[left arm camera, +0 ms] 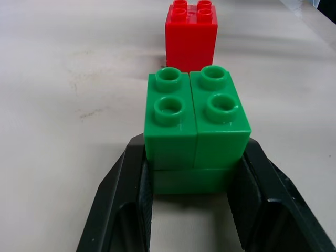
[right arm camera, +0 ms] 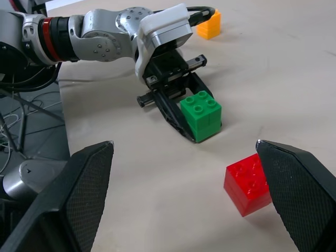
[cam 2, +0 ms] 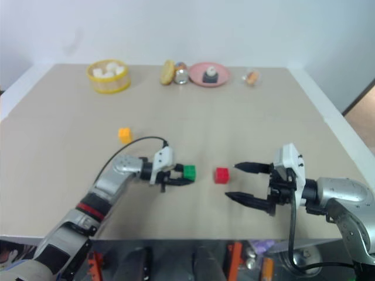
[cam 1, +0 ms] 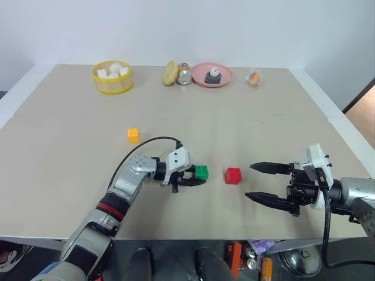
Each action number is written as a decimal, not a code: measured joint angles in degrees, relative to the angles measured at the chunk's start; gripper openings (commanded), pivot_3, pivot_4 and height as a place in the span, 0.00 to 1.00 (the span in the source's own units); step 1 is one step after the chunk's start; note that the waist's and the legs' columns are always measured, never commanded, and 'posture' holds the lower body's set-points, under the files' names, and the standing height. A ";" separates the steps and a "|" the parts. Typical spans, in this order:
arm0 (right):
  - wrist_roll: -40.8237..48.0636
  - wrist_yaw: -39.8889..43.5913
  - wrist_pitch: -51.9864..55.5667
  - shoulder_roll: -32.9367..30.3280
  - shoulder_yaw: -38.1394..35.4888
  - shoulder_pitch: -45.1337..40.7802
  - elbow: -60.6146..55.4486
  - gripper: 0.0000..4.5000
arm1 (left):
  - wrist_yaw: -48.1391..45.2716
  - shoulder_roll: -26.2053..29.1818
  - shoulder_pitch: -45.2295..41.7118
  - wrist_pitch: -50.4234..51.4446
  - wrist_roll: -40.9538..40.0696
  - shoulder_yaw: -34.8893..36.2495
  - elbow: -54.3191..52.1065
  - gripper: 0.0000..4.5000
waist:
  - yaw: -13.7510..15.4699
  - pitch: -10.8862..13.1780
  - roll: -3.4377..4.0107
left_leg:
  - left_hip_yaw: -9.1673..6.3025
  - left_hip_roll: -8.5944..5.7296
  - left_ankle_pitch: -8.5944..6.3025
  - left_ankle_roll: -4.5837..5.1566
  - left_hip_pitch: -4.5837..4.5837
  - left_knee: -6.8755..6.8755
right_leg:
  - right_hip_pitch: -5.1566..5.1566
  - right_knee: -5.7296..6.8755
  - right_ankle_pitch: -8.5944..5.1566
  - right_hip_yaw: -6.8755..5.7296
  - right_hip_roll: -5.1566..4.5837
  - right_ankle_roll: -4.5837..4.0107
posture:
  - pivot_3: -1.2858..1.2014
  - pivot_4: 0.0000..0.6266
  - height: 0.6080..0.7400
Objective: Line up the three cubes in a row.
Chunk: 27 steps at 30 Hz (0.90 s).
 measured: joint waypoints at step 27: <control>0.19 -0.40 0.34 -0.51 0.00 -1.00 0.41 1.00 | -3.73 -1.64 -2.29 -0.84 -0.99 0.38 5.04 0.30 | -0.02 0.00 0.00 | -0.04 0.00 0.00 0.00 0.02 0.00 | 0.01 0.00 0.01 -0.01 0.01 -0.01 | 0.52 0.24 1.00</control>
